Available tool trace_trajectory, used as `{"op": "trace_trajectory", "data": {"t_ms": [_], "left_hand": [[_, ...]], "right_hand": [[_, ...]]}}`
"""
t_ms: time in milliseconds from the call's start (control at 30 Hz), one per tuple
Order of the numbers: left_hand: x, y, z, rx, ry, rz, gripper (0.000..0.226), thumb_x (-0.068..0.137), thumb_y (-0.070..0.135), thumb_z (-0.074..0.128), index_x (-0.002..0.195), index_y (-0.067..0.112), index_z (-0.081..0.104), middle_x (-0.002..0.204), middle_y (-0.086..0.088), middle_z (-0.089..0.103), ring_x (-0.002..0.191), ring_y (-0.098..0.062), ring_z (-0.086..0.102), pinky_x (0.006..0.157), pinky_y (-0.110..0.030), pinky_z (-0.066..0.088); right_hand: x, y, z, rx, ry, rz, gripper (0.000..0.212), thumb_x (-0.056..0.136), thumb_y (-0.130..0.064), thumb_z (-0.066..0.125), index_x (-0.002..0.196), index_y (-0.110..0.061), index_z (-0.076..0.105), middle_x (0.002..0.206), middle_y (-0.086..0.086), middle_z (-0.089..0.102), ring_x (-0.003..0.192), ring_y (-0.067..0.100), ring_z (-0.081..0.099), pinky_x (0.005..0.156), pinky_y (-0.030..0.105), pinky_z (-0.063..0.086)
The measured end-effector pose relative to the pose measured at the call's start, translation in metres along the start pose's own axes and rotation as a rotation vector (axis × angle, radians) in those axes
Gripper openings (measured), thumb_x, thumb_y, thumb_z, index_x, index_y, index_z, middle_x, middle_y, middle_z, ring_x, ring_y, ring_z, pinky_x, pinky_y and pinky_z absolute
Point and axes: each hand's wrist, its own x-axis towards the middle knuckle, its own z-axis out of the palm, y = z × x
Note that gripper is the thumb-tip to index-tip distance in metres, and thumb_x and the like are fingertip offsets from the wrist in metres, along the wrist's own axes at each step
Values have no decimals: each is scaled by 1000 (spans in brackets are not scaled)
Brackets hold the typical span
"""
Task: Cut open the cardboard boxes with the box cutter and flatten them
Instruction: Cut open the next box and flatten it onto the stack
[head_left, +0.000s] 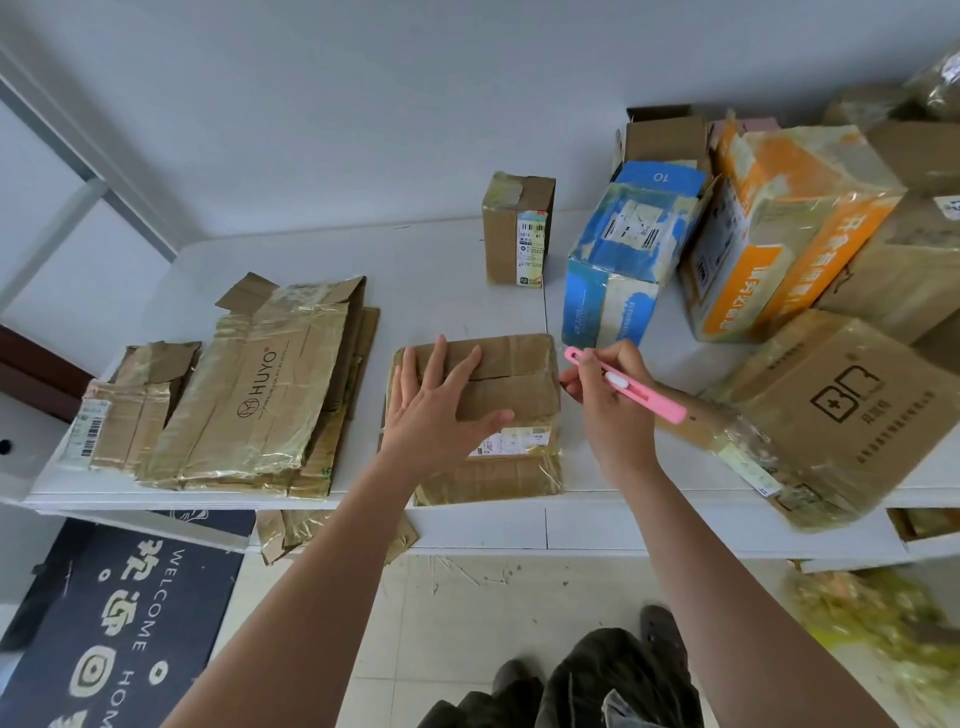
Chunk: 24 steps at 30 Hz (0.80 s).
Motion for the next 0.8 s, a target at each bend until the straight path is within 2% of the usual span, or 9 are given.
{"op": "trace_trajectory", "data": {"t_ms": [100, 167, 333, 400, 467, 633, 800], "left_hand": [[0, 1, -1, 13, -4, -8, 88, 83, 75, 46, 154, 45, 4, 162, 9, -20, 146, -27, -28, 119, -53, -10], [1, 1, -1, 17, -7, -11, 88, 83, 75, 46, 154, 45, 3, 162, 8, -20, 146, -27, -28, 118, -53, -10], [1, 0, 0, 12, -12, -9, 89, 83, 75, 47, 154, 45, 3, 162, 8, -21, 146, -28, -28, 117, -53, -11], [2, -1, 1, 8, -8, -5, 89, 82, 76, 47, 154, 45, 3, 162, 8, -21, 146, -28, -28, 117, -52, -11], [3, -2, 2, 3, -5, -3, 89, 82, 76, 48, 153, 46, 4, 162, 9, -21, 146, -27, -28, 117, -52, -11], [4, -5, 4, -4, -4, 8, 90, 81, 76, 49, 153, 47, 5, 162, 9, -20, 146, -27, -28, 117, -52, -12], [5, -5, 4, -21, -10, -2, 91, 80, 77, 50, 153, 48, 5, 162, 9, -20, 146, -26, -29, 117, -52, -12]], "right_hand": [[8, -4, -6, -71, -81, -15, 15, 98, -6, 55, 85, 0, 53, 73, 9, 67, 69, 12, 69, 65, 24, 55], [12, -8, -10, -84, -126, -12, 16, 97, -3, 55, 83, 4, 52, 73, 15, 65, 69, 18, 68, 64, 27, 56], [2, -8, -18, -119, -200, -44, 18, 97, 0, 55, 80, 5, 49, 72, 16, 63, 64, 13, 67, 59, 27, 54], [-3, -6, -21, -110, -210, -47, 19, 97, 0, 55, 80, 5, 48, 72, 17, 63, 64, 15, 67, 59, 30, 53], [-5, -5, -22, -120, -227, -70, 19, 97, 0, 55, 79, 3, 49, 71, 16, 63, 65, 15, 67, 58, 27, 53], [-8, -4, -32, -147, -288, -118, 20, 96, 4, 53, 77, -2, 47, 67, 5, 62, 67, 13, 68, 61, 23, 53], [-17, -4, -38, -141, -340, -83, 20, 96, 2, 53, 77, -1, 47, 67, 9, 65, 67, 18, 67, 64, 25, 53]]}}
